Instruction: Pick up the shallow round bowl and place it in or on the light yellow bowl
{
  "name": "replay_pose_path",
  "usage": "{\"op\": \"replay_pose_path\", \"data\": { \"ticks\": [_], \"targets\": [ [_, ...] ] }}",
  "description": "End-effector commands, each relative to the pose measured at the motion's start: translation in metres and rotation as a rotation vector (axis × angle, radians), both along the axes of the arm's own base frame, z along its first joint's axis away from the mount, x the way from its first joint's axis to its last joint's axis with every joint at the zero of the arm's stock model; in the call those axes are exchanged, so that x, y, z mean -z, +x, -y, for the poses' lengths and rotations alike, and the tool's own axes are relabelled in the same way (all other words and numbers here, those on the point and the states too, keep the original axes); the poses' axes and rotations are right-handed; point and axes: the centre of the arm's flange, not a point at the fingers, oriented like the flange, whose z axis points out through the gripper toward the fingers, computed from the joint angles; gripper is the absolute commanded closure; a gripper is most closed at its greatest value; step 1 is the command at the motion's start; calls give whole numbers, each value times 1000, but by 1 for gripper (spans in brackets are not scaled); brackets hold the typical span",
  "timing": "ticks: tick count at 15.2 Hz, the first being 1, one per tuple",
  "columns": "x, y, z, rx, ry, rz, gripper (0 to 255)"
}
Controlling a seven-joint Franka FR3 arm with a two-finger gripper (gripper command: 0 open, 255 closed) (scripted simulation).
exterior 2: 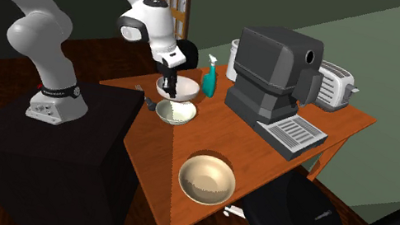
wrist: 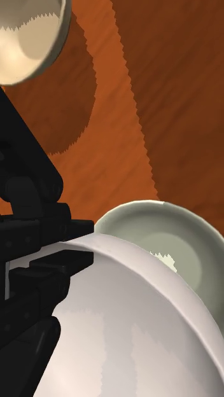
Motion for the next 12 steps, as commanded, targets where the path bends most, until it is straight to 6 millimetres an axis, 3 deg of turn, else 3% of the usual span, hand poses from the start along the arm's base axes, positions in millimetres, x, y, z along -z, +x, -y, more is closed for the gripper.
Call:
{"op": "replay_pose_path", "data": {
  "ticks": [1,12],
  "targets": [
    [10,0,0,0,0,1,255],
    [68,0,0,0,0,1,255]
  ]
}}
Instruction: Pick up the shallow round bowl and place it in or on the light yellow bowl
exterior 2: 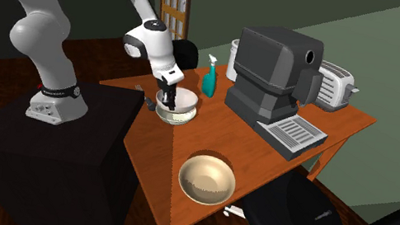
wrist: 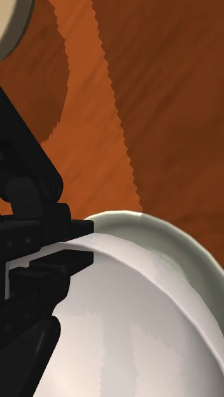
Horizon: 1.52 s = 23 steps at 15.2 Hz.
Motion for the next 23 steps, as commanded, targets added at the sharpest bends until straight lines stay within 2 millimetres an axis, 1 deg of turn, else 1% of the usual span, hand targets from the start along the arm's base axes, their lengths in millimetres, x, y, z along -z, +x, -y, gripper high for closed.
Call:
{"op": "replay_pose_path", "data": {
  "ticks": [1,3,10,11,16,19,20,23],
  "targets": [
    [10,0,0,1,0,1,255],
    [17,0,0,1,0,1,255],
    [17,0,0,1,0,1,255],
    [17,0,0,1,0,1,0],
    [17,0,0,1,0,1,0],
    [-22,-7,6,1,0,1,0],
    [-32,-9,8,1,0,1,0],
    [-32,-9,8,1,0,1,0]
  ]
}}
